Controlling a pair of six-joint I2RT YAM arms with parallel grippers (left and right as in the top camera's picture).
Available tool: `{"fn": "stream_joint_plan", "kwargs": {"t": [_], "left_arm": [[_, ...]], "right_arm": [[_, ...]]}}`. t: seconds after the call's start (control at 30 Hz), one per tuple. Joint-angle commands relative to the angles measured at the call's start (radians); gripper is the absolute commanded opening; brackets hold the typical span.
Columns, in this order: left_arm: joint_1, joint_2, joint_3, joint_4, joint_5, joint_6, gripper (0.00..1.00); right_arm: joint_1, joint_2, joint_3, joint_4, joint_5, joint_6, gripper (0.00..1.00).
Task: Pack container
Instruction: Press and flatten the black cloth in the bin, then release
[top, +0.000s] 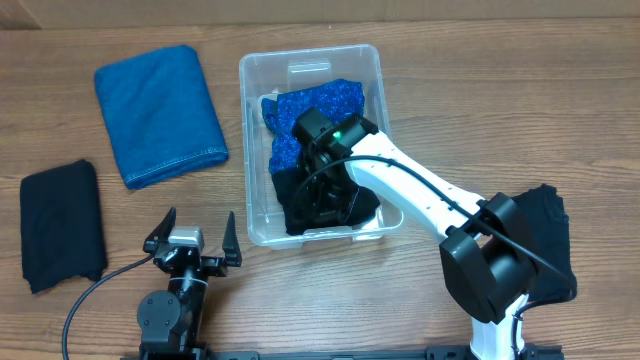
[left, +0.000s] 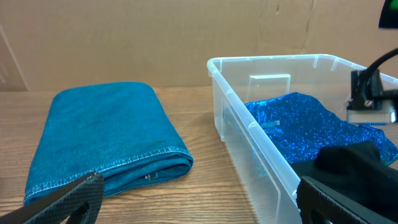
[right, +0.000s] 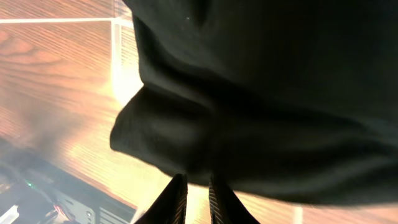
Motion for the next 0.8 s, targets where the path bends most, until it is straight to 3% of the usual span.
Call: {"fn": "stream_joint_plan", "kwargs": {"t": [0.0,0.23,0.47,0.63,0.77], "left_arm": [[-0.002,-0.009,-0.004,0.0,0.0,0.019,1.0],[-0.002,-0.009,-0.004,0.0,0.0,0.019,1.0],[-0.002,-0.009,-0.004,0.0,0.0,0.019,1.0],[-0.002,-0.009,-0.004,0.0,0.0,0.019,1.0],[-0.002,-0.009,-0.004,0.0,0.0,0.019,1.0]], "right_arm": [[0.0,0.004,-0.05,0.051,-0.084,-0.003,0.17],[0.005,0.004,-0.098,0.127,-0.121,0.004,0.19],[0.069,0.005,-0.124,0.266,-0.116,0.109,0.2],[0.076,0.005,-0.115,0.27,0.061,0.102,0.17],[0.018,0.003,0.074,0.172,0.181,0.065,0.16]]}}
